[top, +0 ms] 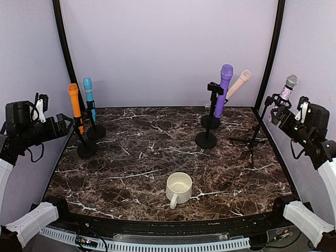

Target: Remove the microphone from the stand

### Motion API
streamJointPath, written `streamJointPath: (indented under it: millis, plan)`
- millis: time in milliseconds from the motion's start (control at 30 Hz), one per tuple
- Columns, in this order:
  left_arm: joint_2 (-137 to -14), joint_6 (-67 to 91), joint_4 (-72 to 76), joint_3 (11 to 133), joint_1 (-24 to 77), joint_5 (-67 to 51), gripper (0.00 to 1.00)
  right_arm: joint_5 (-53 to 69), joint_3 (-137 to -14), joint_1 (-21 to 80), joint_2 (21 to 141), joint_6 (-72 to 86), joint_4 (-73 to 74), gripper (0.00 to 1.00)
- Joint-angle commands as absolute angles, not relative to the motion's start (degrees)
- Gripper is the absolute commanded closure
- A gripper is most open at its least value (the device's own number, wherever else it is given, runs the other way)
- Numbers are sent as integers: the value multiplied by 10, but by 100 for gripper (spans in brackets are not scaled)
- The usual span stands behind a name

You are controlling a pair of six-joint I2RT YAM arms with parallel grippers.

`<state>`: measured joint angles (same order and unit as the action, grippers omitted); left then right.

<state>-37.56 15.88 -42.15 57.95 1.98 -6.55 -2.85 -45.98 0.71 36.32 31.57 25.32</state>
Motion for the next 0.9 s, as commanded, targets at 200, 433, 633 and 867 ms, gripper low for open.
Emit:
streamJointPath:
  millis: [200,433,633,867]
  plan:
    - [-382,153,-437,609,17,-38,1,26,-470,6,354,307,247,1]
    - [-404,115,-401,585,15,-57,1,49,-472,5,372,307,241,1]
    - [-497,26,-340,576,-25,-35,1,45,-468,6,367,309,240,1]
    - [-569,-10,-242,549,-110,-137,1,73,-441,5,379,330,184,2]
